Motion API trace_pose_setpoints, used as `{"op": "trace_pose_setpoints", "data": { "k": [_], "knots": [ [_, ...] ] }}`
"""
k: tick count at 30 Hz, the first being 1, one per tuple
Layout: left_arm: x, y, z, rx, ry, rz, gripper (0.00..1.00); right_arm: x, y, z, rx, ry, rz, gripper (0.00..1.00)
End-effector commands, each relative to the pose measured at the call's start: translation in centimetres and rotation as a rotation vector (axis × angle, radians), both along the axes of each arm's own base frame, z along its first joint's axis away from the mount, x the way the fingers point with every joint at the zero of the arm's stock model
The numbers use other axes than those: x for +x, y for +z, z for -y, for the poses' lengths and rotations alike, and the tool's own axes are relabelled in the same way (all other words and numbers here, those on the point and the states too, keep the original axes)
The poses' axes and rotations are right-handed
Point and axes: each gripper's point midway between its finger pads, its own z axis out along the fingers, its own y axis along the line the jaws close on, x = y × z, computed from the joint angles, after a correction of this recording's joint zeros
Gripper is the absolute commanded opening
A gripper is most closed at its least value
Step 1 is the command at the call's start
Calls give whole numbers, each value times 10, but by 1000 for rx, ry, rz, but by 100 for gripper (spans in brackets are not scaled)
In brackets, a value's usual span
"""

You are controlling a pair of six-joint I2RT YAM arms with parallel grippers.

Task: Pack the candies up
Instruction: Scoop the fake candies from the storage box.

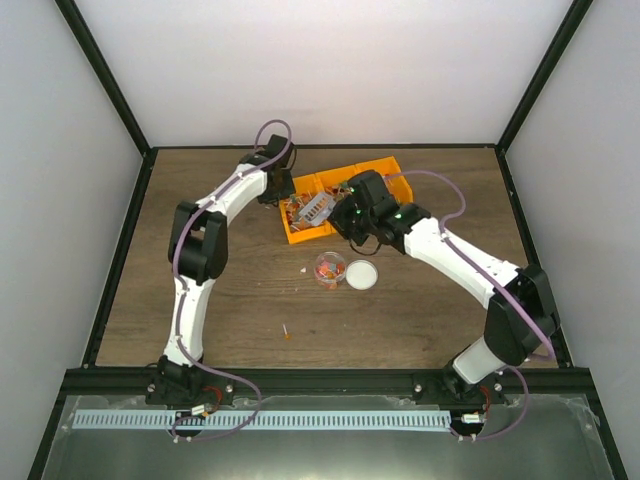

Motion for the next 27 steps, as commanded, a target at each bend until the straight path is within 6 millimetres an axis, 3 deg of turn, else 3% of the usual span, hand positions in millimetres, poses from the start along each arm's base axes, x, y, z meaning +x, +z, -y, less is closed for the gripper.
{"op": "trace_pose_setpoints", "data": {
  "k": [1,9,11,19,23,27],
  "knots": [
    [-19,2,8,-31,19,-26,4,-2,-16,-12,45,-40,-106,1],
    [-33,1,20,-44,19,-27,4,-10,-56,-15,-24,-98,-347,1],
    [-34,0,18,-28,25,-23,4,-9,-57,-14,-58,-120,-394,1],
    [-35,-1,12,13,37,-15,4,-4,-34,-16,-124,-201,-541,1],
    [-34,-1,13,0,69,-12,4,-5,-14,-22,-58,-232,-560,1],
    [-35,0,12,9,98,-5,4,-9,-13,-30,23,-258,-601,1]
  ]
}}
